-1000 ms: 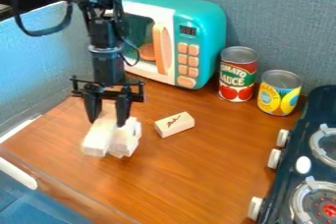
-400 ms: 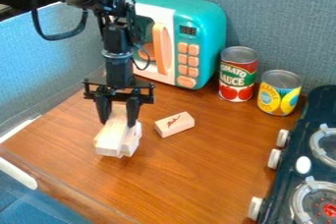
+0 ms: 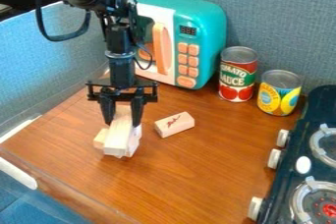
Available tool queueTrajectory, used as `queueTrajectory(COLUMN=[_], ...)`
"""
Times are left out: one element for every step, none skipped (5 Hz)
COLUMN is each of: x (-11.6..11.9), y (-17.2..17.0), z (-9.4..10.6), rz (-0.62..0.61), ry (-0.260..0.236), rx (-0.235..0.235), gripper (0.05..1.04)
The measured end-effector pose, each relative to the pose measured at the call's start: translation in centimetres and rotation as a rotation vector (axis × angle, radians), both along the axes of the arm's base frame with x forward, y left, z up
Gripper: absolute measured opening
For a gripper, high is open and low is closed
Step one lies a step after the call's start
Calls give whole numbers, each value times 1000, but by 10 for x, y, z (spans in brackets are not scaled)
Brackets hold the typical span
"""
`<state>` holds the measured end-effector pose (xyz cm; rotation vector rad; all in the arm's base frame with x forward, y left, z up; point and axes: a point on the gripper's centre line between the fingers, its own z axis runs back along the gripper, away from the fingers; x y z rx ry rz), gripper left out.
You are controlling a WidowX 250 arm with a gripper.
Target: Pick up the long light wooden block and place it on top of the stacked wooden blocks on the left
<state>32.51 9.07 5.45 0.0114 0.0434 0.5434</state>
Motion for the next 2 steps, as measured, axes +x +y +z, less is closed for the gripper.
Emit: queueTrajectory(x=[0,-1], y=[0,2], z=[-2,-3], rz=[18,15], ry=[11,19], rx=[-23,-17], gripper=[653,942])
